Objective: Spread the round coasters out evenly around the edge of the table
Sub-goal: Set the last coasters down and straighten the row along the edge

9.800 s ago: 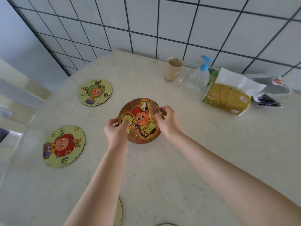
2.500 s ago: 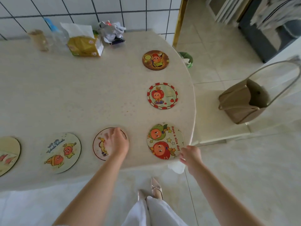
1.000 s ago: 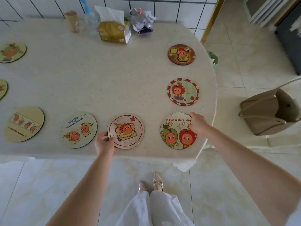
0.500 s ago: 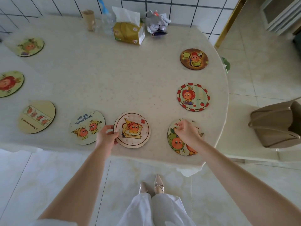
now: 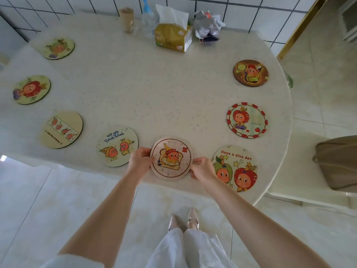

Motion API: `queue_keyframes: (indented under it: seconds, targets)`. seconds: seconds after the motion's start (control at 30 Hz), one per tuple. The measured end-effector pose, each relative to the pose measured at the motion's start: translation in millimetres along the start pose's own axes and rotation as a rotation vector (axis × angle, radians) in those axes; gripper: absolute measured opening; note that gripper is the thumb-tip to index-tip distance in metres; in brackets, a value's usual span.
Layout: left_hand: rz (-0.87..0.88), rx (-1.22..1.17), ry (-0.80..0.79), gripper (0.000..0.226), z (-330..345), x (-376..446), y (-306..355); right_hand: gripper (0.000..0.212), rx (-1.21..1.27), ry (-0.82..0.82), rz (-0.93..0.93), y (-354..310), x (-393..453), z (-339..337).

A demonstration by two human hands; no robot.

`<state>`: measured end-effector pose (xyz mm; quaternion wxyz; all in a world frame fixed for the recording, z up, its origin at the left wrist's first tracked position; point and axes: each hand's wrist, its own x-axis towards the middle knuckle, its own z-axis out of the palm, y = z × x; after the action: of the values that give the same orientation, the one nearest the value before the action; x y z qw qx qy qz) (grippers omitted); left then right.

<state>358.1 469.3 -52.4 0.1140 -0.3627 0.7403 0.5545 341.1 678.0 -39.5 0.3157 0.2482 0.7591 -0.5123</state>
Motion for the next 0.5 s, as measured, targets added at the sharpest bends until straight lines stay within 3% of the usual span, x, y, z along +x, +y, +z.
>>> queue_keyframes:
  seconds: [0.07,0.13,0.23,0.5]
  targets:
    - [0.048,0.124,0.03,0.025,-1,-2,0,0.01,-0.102,-0.001,-0.051,-2,-2,1]
    - [0.073,0.207,0.02,0.031,-3,-6,-2,0.026,-0.252,0.007,-0.068,-3,-3,0]
    - [0.018,0.188,0.009,0.039,-12,-9,-4,0.029,-0.418,0.029,-0.152,-11,-4,1]
    - [0.061,0.186,0.1,0.025,-89,9,-23,0.036,-0.467,-0.006,-0.281,-70,-6,70]
